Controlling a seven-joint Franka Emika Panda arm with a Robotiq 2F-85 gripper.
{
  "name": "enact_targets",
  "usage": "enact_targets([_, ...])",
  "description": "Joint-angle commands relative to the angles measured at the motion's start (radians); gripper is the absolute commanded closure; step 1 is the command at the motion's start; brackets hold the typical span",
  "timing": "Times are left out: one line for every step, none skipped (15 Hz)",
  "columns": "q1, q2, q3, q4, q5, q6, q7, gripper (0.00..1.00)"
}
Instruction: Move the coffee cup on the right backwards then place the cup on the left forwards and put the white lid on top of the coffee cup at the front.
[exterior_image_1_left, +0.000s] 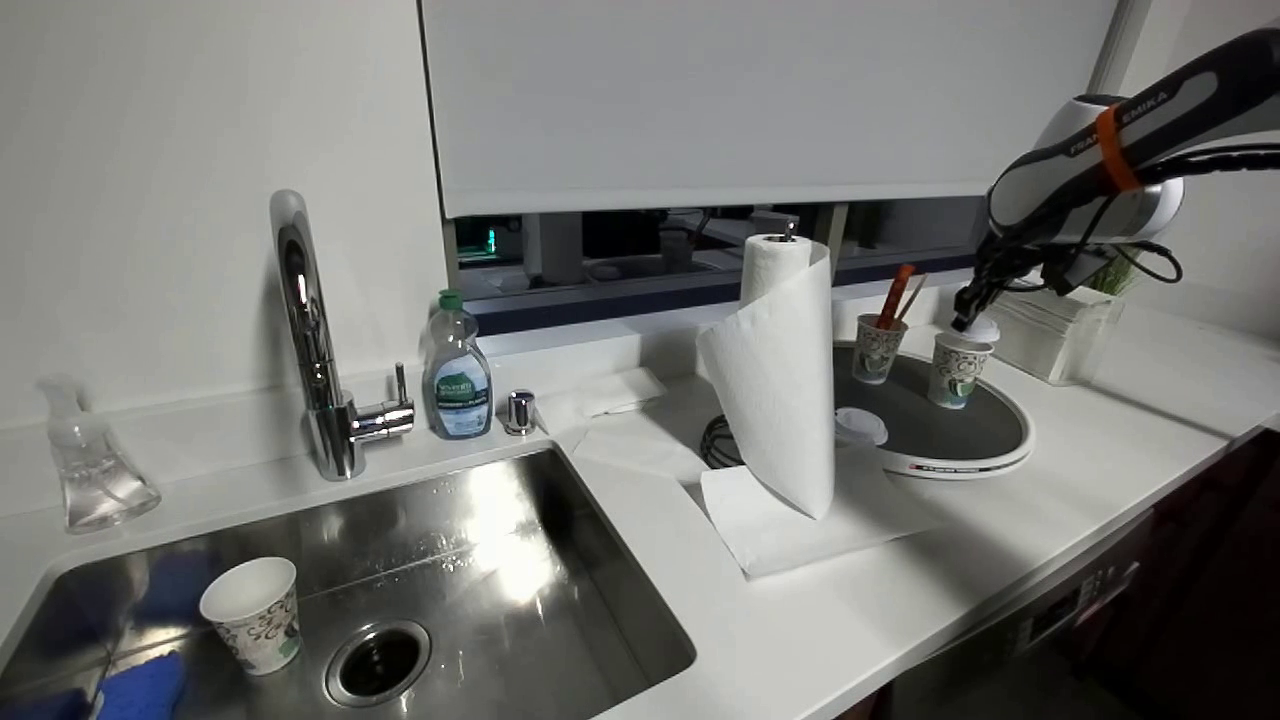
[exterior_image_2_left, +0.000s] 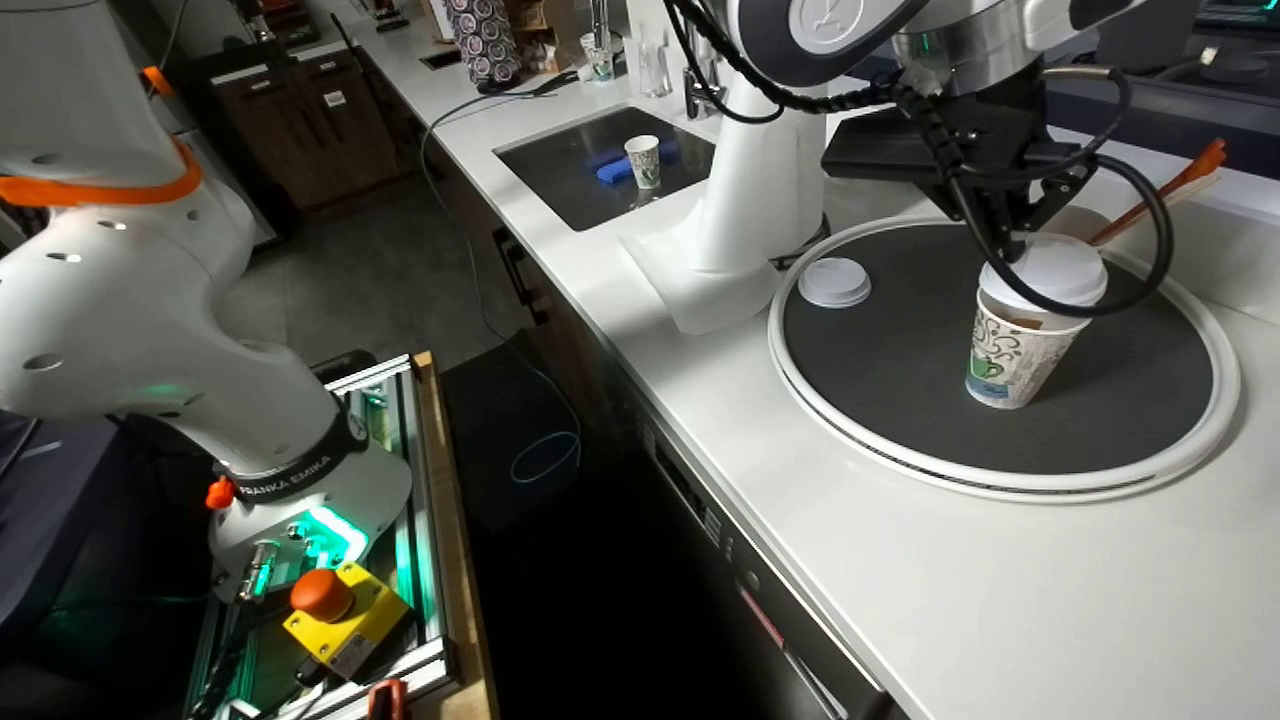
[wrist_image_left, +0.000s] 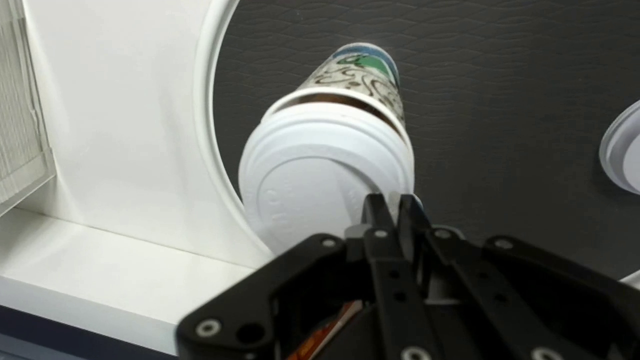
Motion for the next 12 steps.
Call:
enact_targets([0.007, 0.026, -0.005, 0.031, -0.028, -0.043, 0.032, 0.98])
enact_targets([0.009, 0.029, -0.007, 0.030, -0.032, -0.041, 0.038, 0.98])
enact_targets([0.010, 0.033, -0.008, 0.030, -0.037, -0.040, 0.045, 0.98])
enact_targets([0.011, 0.038, -0.009, 0.032, -0.040, -0.039, 0.051, 0.98])
enact_targets([0.011, 0.041, -0.007, 0.033, -0.040, -0.040, 0.054, 0.98])
enact_targets([0.012, 0.045, -0.008, 0.034, -0.046, -0.039, 0.060, 0.98])
enact_targets([0.012, 0.047, -0.007, 0.035, -0.047, -0.039, 0.061, 0.98])
enact_targets([0.013, 0.050, -0.008, 0.036, -0.051, -0.037, 0.068, 0.98])
enact_targets([0.014, 0.052, -0.010, 0.038, -0.056, -0.036, 0.077, 0.98])
enact_targets([0.015, 0.053, -0.011, 0.040, -0.063, -0.036, 0.083, 0.98])
enact_targets([0.016, 0.053, -0.014, 0.042, -0.069, -0.035, 0.090, 0.98])
enact_targets([0.017, 0.055, -0.015, 0.045, -0.073, -0.035, 0.097, 0.98])
